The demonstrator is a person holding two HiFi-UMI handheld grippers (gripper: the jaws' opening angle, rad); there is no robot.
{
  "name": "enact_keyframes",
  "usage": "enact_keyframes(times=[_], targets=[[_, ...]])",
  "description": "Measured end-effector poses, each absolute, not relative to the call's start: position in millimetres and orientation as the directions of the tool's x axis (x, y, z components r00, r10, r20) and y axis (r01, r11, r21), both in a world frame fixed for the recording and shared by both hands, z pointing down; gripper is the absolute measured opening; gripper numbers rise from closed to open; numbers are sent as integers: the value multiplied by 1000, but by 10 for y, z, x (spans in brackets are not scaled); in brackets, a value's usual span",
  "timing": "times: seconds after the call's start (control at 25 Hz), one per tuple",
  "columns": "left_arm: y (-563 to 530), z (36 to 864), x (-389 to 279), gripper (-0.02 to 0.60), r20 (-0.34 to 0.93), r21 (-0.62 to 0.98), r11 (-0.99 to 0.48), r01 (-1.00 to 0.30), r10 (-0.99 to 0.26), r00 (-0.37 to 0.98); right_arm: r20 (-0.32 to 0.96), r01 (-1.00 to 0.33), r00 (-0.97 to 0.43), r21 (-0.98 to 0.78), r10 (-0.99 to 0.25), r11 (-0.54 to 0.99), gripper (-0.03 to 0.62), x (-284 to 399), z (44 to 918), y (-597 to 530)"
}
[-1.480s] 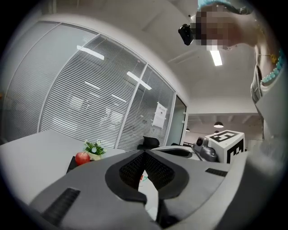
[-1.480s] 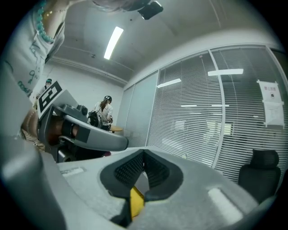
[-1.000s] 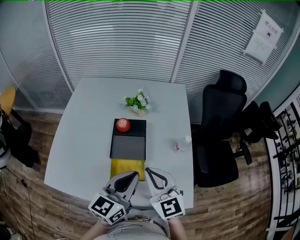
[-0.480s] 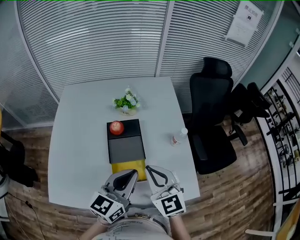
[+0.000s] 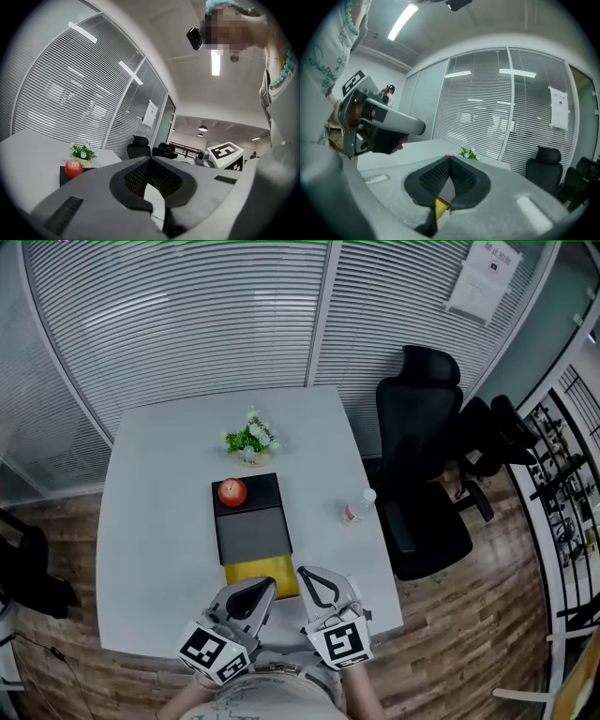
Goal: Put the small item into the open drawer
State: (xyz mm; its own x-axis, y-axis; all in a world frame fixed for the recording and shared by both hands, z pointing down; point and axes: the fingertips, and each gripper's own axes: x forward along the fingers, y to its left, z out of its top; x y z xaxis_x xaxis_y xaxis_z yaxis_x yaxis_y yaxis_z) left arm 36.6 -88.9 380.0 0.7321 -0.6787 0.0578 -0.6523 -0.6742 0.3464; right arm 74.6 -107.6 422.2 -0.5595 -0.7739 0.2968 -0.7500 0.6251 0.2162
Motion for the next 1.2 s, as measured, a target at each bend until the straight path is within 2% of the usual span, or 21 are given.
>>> enact_keyframes(times=[0.24, 0.84, 1.2], targets=[[-873, 3795, 401, -3, 56, 345, -677, -650, -676, 734, 336, -751, -531, 239, -778, 616, 3, 905, 4457, -1085], [-759, 3828, 408, -3, 70, 361, -642, -676, -705, 706, 545, -747, -404, 267, -735, 609, 2, 1539, 5249, -1111], [-712, 3911, 409, -3, 94, 370, -603, -706, -732, 674, 677, -701, -327, 294, -659, 650, 3, 1941, 5759, -1091]])
